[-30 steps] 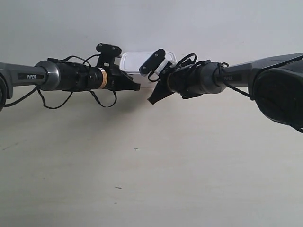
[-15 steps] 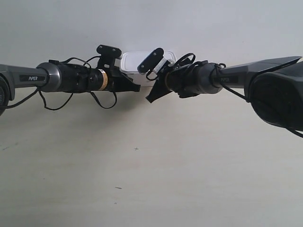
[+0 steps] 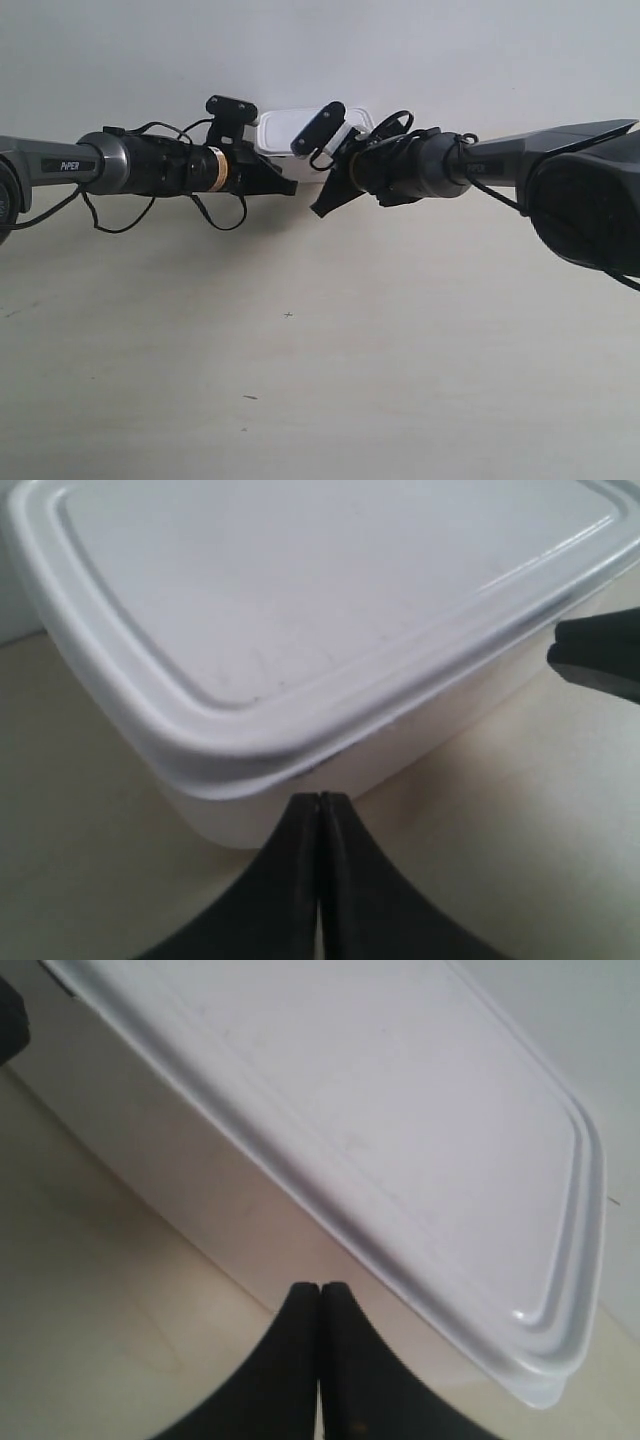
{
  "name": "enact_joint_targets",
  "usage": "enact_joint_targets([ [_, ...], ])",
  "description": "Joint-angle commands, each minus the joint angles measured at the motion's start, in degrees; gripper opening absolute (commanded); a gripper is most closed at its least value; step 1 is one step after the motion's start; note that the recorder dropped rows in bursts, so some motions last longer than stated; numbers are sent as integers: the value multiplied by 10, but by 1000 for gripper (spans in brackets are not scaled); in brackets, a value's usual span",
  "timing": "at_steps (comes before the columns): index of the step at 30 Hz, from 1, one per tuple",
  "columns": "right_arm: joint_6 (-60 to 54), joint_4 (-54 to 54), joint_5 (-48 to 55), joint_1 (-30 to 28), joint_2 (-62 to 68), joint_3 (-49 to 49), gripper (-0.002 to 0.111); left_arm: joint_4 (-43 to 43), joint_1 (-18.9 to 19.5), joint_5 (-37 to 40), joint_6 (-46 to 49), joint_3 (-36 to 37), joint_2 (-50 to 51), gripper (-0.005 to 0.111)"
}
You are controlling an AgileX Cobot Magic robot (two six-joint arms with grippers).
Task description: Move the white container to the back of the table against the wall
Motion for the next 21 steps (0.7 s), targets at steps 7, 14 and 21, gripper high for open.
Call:
enact_joint_targets([
  [7, -3, 22, 29, -10, -1, -11, 0, 54, 2, -15, -66, -4, -9, 0],
  [14, -3, 26, 17, -5, -1, -11, 0, 54, 4, 10, -77, -3, -9, 0],
  [21, -7, 48, 16, 1, -1, -11, 0, 53, 4, 23, -64, -3, -9, 0],
])
